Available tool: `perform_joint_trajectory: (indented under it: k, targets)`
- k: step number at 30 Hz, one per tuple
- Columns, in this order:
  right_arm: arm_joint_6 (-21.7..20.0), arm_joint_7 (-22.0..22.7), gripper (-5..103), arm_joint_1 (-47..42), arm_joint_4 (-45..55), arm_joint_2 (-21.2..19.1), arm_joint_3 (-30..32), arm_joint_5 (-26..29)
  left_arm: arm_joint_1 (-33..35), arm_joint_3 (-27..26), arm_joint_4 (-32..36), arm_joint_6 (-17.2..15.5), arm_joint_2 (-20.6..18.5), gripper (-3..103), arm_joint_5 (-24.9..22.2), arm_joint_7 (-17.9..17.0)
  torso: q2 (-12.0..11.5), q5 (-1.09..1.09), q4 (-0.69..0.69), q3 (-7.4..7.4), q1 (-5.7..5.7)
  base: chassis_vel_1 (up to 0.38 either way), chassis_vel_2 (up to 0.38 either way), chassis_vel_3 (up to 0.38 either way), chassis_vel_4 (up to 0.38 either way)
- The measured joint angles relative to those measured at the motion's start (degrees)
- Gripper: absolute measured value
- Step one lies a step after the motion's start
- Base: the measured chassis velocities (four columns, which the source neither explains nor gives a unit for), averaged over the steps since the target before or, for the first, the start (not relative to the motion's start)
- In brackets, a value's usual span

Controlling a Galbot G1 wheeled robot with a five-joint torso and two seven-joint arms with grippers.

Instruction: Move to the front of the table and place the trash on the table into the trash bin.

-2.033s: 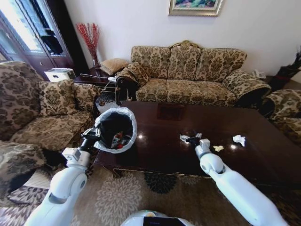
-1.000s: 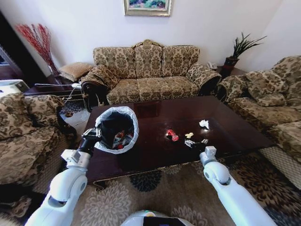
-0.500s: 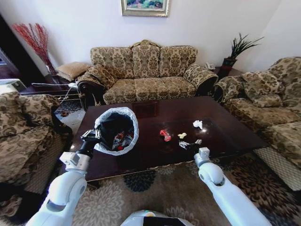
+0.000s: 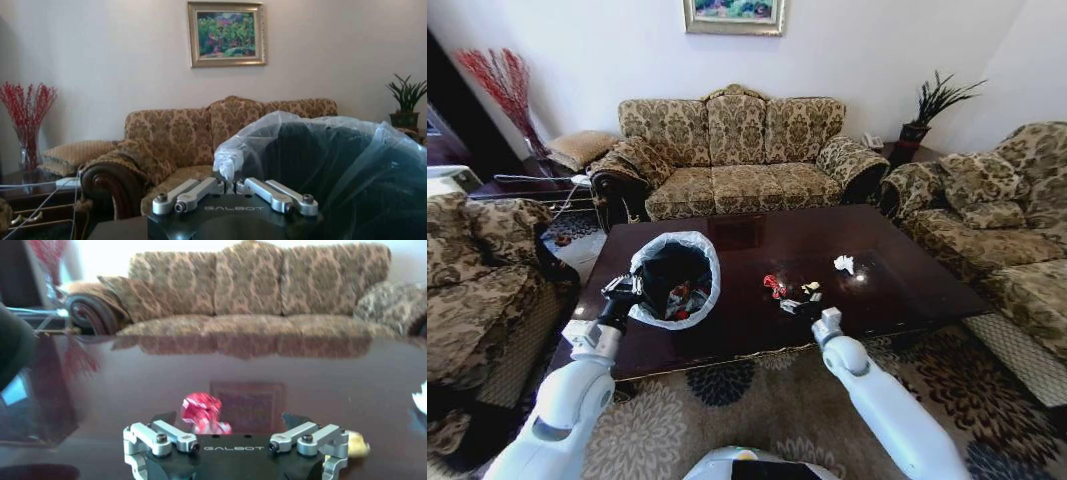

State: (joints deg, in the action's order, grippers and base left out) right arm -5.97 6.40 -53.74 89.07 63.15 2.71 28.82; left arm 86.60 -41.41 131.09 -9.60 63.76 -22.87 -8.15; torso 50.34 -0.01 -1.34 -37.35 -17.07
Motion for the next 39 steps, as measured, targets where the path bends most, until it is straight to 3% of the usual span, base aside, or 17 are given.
perform_joint_trajectory:
  k: [5, 15, 17, 19, 21, 22, 25, 29, 32, 39]
  targets:
    - [0.1, -1.4, 100, 2.2, -5.8, 2.3, -0.7, 0.2, -0.1, -0.2, -0.1, 0.0, -0.2, 4, -0.2, 0.1, 0.0, 0.00, -0.01, -0.01, -0.01, 0.000, 0.000, 0.000, 0.000]
    - [1.0, -3.6, 103, 3.1, -8.4, 3.7, -1.0, 0.5, -0.1, 0.2, -0.1, 0.0, 0.3, 4, -0.1, 0.2, 0.0, 0.01, -0.01, 0.00, 0.00, 0.000, 0.000, 0.000, 0.000]
    - [1.3, -3.6, 100, 3.3, -8.7, 3.7, -1.1, 0.4, -0.1, 0.2, -0.1, 0.0, 0.3, 4, -0.1, 0.3, 0.0, 0.01, -0.01, 0.00, 0.00, 0.000, 0.000, 0.000, 0.000]
    - [1.7, -3.7, 90, 3.8, -9.0, 3.7, -1.4, 0.2, 0.1, 0.2, -0.1, 0.0, 0.4, 4, 0.0, 0.4, 0.0, 0.01, -0.02, 0.00, 0.00, 0.000, 0.000, 0.000, 0.000]
    - [1.7, -3.7, 90, 3.9, -9.0, 3.7, -1.5, 0.2, 0.1, 0.2, 0.0, 0.0, 0.4, 4, 0.0, 0.5, 0.0, 0.01, -0.02, 0.00, 0.00, 0.000, 0.000, 0.000, 0.000]
    - [1.8, -3.8, 80, 4.2, -9.1, 3.7, -1.7, 0.1, 0.2, 0.2, 0.1, 0.0, 0.5, 4, 0.1, 0.7, 0.0, 0.01, -0.02, 0.01, 0.00, 0.000, 0.000, 0.000, 0.000]
    - [1.8, -3.8, 74, 4.6, -9.4, 3.7, -2.0, 0.1, 0.3, 0.2, 0.2, 0.0, 0.6, 4, 0.1, 0.8, 0.0, 0.01, -0.02, 0.00, 0.00, 0.000, 0.000, 0.000, 0.000]
    - [1.8, -3.8, 52, 5.0, -10.3, 4.2, -2.4, -0.3, 0.3, 0.0, 0.4, 0.0, 0.3, 4, 0.1, 0.8, 0.0, 0.01, -0.01, 0.00, 0.00, 0.000, 0.000, 0.000, 0.000]
    - [2.1, -3.8, 46, 5.2, -10.8, 4.5, -2.4, -0.4, 0.4, -0.1, 0.5, 0.0, 0.2, 4, 0.1, 0.8, 0.0, 0.01, -0.02, 0.00, 0.00, 0.000, 0.000, 0.000, 0.000]
    - [3.2, -1.7, 45, 4.6, -5.6, 2.9, -2.5, -0.7, 0.5, -0.1, 0.6, 0.1, 0.2, 4, 0.1, 0.8, 0.0, 0.03, -0.02, 0.00, 0.00, 0.000, 0.000, 0.000, 0.000]
